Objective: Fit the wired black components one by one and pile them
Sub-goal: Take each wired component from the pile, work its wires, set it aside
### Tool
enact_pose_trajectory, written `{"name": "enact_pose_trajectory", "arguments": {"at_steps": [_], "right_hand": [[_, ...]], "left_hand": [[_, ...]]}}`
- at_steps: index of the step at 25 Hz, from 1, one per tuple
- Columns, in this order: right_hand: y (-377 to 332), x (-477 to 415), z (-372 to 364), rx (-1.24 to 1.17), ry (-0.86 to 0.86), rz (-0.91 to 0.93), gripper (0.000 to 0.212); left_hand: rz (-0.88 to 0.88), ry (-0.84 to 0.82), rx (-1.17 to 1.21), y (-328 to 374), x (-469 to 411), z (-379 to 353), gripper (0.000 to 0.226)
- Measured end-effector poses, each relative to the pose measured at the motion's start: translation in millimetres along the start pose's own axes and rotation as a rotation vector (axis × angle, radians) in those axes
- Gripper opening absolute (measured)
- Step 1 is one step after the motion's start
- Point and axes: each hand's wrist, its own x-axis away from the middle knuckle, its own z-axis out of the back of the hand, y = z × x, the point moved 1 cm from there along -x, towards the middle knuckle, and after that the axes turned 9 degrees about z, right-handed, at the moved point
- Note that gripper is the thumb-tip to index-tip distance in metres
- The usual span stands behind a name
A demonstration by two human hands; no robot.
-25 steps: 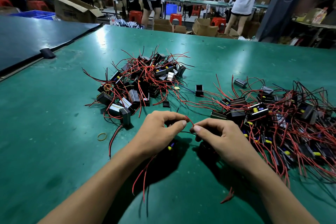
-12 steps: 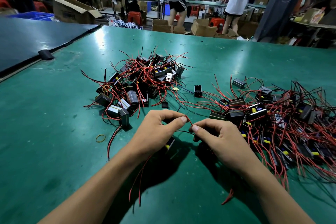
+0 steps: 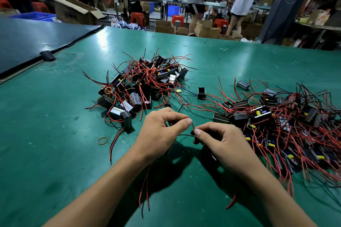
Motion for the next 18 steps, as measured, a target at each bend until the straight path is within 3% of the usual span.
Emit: {"name": "enact_pose_trajectory", "arguments": {"at_steps": [2, 6, 10, 18], "right_hand": [[-3.0, 0.3, -0.2, -0.012, 0.077, 0.048, 0.006], [-10.1, 1.4, -0.5, -0.089, 0.204, 0.114, 0.021], [-11.7, 0.7, -2.1, 0.041, 0.221, 0.164, 0.009], [-0.2, -3.2, -1.7, 0.011, 0.157, -0.018, 0.026]], "left_hand": [[-0.048, 0.012, -0.038, 1.5, 1.0, 0.8, 0.007], [-0.227, 0.023, -0.249, 6.0, 3.3, -0.4, 0.005], [-0.371, -0.004, -0.388, 4.3, 2.6, -2.2, 0.009], [-0.429, -0.067, -0.426, 0.4, 3.1, -5.7, 0.012]]}}
